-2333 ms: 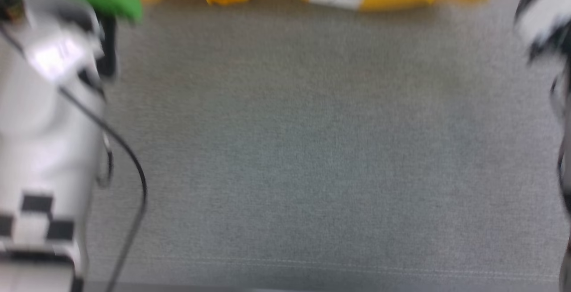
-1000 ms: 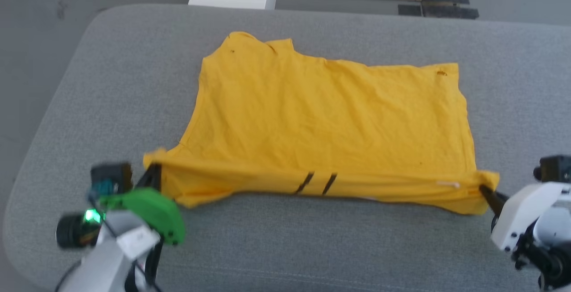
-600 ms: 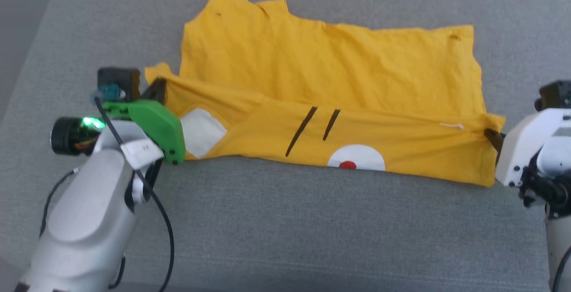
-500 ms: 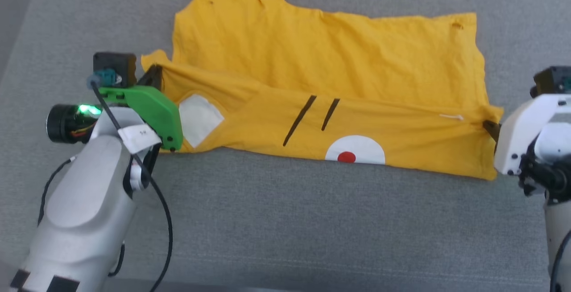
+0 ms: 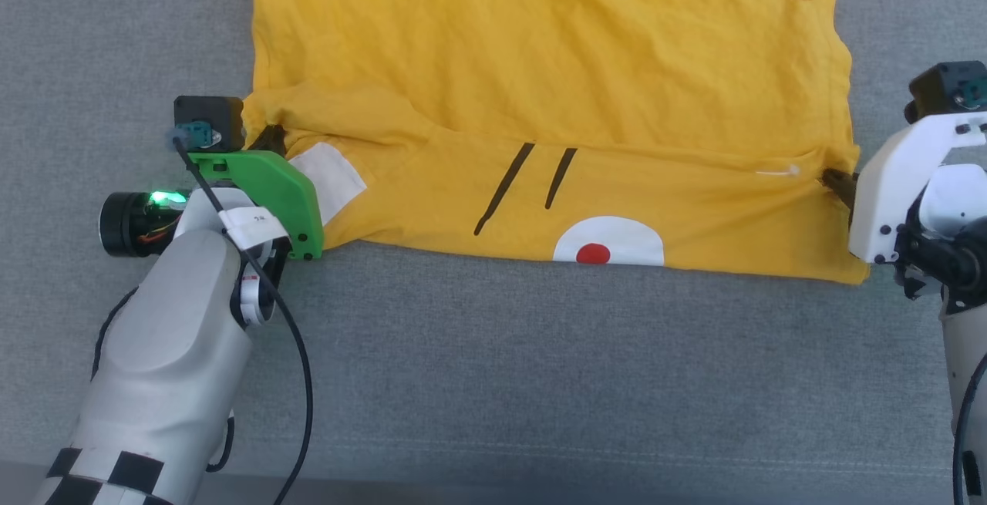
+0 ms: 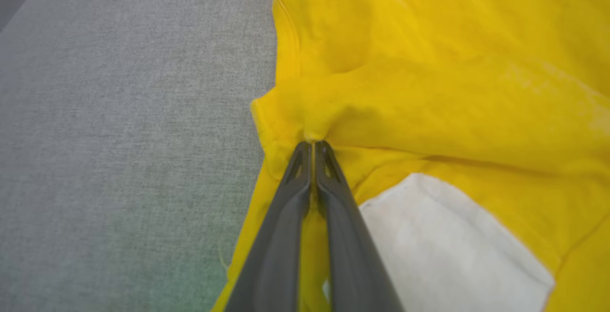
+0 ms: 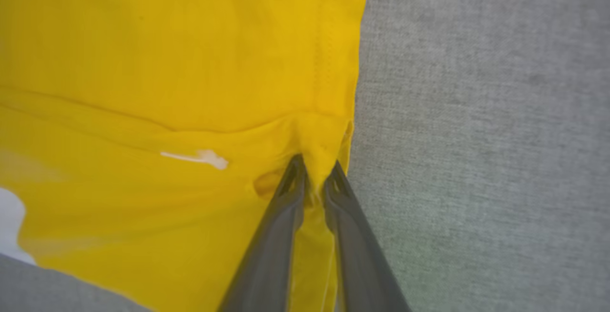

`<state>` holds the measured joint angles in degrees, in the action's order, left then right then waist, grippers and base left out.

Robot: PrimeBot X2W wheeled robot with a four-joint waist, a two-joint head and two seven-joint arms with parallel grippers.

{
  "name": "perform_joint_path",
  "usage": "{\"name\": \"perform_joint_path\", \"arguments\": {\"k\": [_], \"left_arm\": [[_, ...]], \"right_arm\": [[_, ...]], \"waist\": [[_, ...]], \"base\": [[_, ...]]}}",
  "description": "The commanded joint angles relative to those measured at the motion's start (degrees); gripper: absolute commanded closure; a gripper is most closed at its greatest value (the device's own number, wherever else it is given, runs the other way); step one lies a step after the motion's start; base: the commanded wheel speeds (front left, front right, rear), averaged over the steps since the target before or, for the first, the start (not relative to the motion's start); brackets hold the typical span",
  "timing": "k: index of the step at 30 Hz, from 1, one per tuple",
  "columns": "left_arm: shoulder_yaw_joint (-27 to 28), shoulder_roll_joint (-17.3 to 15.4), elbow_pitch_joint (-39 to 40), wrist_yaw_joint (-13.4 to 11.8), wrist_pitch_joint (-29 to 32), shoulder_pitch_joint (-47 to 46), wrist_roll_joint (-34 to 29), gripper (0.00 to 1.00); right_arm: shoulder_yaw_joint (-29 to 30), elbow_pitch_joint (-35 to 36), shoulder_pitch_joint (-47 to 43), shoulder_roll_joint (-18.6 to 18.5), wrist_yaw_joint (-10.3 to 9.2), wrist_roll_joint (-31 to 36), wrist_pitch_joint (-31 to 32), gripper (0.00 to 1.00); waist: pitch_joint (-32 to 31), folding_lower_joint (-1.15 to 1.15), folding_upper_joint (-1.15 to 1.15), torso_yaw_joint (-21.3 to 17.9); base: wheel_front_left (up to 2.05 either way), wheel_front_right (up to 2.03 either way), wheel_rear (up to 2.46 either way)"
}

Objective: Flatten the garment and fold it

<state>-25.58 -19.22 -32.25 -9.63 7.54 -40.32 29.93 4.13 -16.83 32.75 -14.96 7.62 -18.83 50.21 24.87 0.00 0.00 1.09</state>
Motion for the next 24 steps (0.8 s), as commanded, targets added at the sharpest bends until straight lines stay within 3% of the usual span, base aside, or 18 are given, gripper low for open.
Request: {"name": "perform_joint_path", "arguments": {"k": [1,9,15,20,24], "left_arm": [[0.1,0.4,-1.3,0.2,0.0,0.1,0.5,0.00],[4.7,-1.4,2.9,-1.4,-9.8,6.1,2.7,0.00],[6.3,-2.3,10.3,-3.6,-14.9,17.6,3.8,0.00],[6.9,-1.5,15.5,-5.6,-13.6,25.6,6.3,0.00],[6.4,-1.8,17.6,-6.1,-9.0,27.5,8.1,0.00]], "right_arm": [[0.5,-1.7,-2.1,0.1,-0.13,-0.6,-0.9,0.00],[6.6,3.7,-10.2,2.4,-0.13,-4.5,-10.9,0.00],[9.0,8.6,-17.6,4.7,-0.13,-4.8,-12.7,0.00],[10.5,12.1,-22.0,7.0,-0.13,-4.8,-11.8,0.00],[11.2,14.1,-23.6,8.1,-0.13,-4.3,-10.7,0.00]], "waist": [[-1.8,0.00,0.00,0.8],[-11.3,0.00,0.00,2.5],[-15.8,0.00,0.00,3.3],[-17.4,0.00,0.00,3.5],[-17.3,0.00,0.00,3.3]], "base": [[0.00,0.00,0.00],[0.00,0.00,0.00],[0.00,0.00,0.00],[0.00,0.00,0.00],[0.00,0.00,0.00]]}}
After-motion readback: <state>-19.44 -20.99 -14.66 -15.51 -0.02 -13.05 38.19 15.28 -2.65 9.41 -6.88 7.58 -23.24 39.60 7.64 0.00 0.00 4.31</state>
